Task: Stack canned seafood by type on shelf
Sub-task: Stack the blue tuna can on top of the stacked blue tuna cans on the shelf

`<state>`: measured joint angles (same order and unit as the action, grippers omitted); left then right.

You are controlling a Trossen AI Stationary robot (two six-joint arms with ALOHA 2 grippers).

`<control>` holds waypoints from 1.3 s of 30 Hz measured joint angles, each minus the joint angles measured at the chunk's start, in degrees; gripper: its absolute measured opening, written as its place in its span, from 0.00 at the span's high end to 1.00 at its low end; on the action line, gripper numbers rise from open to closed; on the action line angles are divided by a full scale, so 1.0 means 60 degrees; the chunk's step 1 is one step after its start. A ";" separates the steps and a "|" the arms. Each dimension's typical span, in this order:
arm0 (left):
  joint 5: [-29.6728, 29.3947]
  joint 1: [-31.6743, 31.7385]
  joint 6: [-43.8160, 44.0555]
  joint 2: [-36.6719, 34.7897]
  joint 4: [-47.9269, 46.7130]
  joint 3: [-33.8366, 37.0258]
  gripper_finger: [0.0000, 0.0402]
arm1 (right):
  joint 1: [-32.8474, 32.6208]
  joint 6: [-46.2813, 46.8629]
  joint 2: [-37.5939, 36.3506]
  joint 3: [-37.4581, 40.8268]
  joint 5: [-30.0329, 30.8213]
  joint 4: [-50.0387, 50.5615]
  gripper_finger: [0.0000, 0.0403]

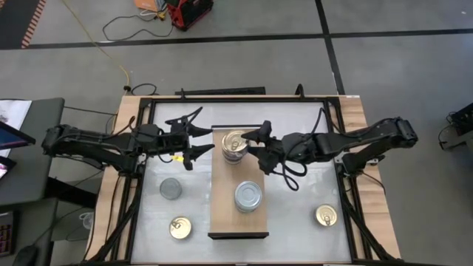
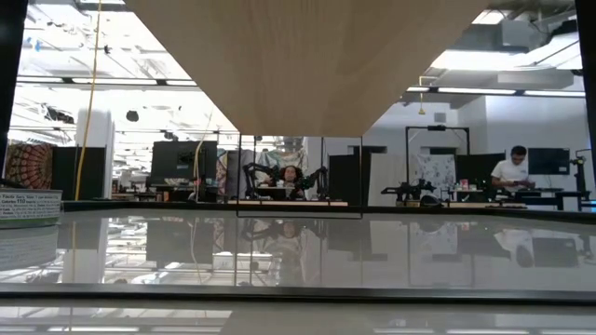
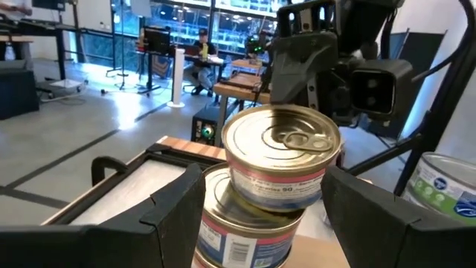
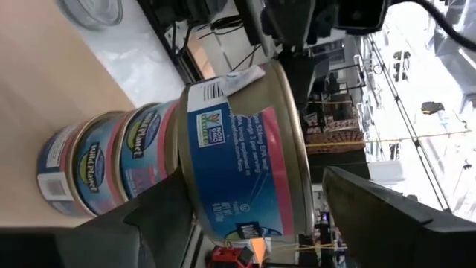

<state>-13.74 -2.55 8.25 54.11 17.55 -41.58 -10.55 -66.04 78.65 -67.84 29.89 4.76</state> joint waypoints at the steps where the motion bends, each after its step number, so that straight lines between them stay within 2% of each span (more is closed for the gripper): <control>1: 0.0005 0.0000 0.0000 -0.0004 -0.0005 0.0000 0.36 | 0.0006 0.0011 0.0000 -0.0059 -0.0003 0.0080 0.19; 11: 0.0063 0.0000 -0.0004 0.0000 -0.0019 0.0004 0.36 | 0.0053 0.0544 0.0062 -0.0593 -0.0259 0.0961 0.19; 25: 0.0256 0.0000 0.0276 0.0000 0.0452 0.0011 0.36 | 0.0417 0.1406 0.0069 -0.0593 -0.0756 0.0969 0.19; 31: 0.0256 -0.0004 0.0374 0.0000 0.0465 0.0011 0.36 | 0.0329 0.1476 0.0073 -0.0604 -0.0485 0.1218 0.19; 34: 0.0288 -0.0004 0.0396 0.0000 0.0569 0.0011 0.36 | 0.0439 0.1889 0.0072 -0.0636 -0.1118 0.0913 0.19; 39: 0.0648 -0.0025 0.0461 0.0000 0.0564 0.0011 0.36 | 0.0479 0.1815 0.0066 -0.0636 -0.0639 0.1370 0.20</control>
<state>-9.86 -2.70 11.02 54.11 20.93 -41.52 -7.67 -55.15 79.05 -71.66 26.05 12.98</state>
